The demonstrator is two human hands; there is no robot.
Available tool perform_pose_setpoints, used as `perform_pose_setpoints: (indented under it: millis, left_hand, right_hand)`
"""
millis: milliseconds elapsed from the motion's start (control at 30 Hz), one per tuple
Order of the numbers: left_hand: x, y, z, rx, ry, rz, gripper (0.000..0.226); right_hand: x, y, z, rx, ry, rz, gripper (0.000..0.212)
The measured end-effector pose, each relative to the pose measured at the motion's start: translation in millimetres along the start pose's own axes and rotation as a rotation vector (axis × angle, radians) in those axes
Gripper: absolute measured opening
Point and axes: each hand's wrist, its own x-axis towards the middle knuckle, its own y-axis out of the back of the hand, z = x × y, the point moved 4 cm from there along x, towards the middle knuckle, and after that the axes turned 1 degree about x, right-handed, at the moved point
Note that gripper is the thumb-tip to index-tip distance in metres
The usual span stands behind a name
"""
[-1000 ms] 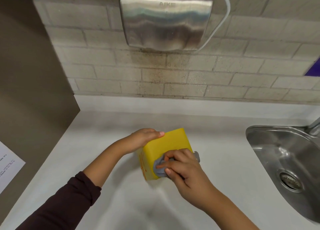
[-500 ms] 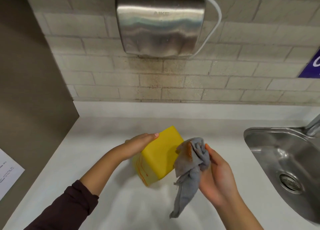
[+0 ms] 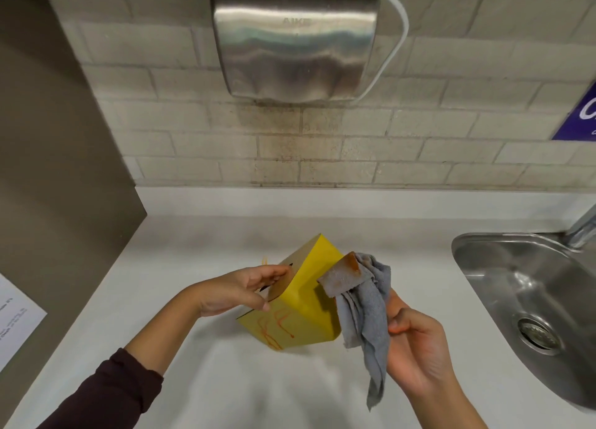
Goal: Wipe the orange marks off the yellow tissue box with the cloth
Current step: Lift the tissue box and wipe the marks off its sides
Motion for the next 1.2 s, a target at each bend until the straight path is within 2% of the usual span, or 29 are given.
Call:
perform_pose_setpoints:
  millis: [167,267,367,467,567,700,733,767,833,933,967,1133,1200]
  left_hand:
    - [3.6,-2.6,-2.0,0.05,-0.042,0.05,0.074]
    - [7.0,-4.2,-2.2,0.073,-0.065,0.106,0.075]
    - [10.1,-0.3,-1.6,0.024,-0.066,0.21,0.072]
    - [15.2,4.0,3.1,-0.014,-0.061,0.263,0.064]
    - [20.4,5.0,11.5,0.0,-0.019,0.295,0.059]
    - [23.4,-3.3,22.0,0.125,0.057,0.269,0.027]
    - [24.6,-4.6,23.3,0.146,0.066,0.267,0.025]
    - [26.8,-5.4,23.4,0.161,0.069,0.271,0.024]
    - [32.4,-6.8,22.1,0.179,0.075,0.287,0.032]
    - [39.5,-10.8,20.9,0.231,0.093,0.312,0.076]
    - [42.1,-12.3,19.6,0.244,0.098,0.317,0.081]
    - [55.7,-19.9,13.7,0.349,0.118,0.33,0.079]
    - [60.1,-22.6,14.6,0.417,0.135,0.337,0.08]
  right_hand:
    - [-8.5,5.9,0.0,0.02,-0.032,-0.08,0.089]
    - [-12.9,3.8,2.7,-0.025,-0.012,-0.148,0.082]
    - [-17.3,15.5,0.4,-0.216,0.057,-0.056,0.091]
    - [-20.2,14.5,4.7,-0.329,0.069,-0.055,0.078]
    - [-23.6,23.7,5.5,-0.336,0.086,0.072,0.062]
    - [-26.7,32.1,6.4,-0.267,0.094,0.178,0.073]
    - [-26.4,34.3,7.7,-0.225,0.084,0.182,0.072]
    - [-26.4,33.8,10.3,-0.193,0.055,0.194,0.062]
    - [-27.5,39.1,13.6,-0.167,0.034,0.247,0.026]
    - [-28.6,56.3,12.0,-0.121,0.085,0.337,0.042]
    - [-29.4,58.4,12.0,-0.131,0.098,0.356,0.042]
    - [-29.9,73.3,6.6,-0.249,0.141,0.43,0.04]
    - [-29.1,71.8,0.3,-0.421,0.153,0.423,0.032]
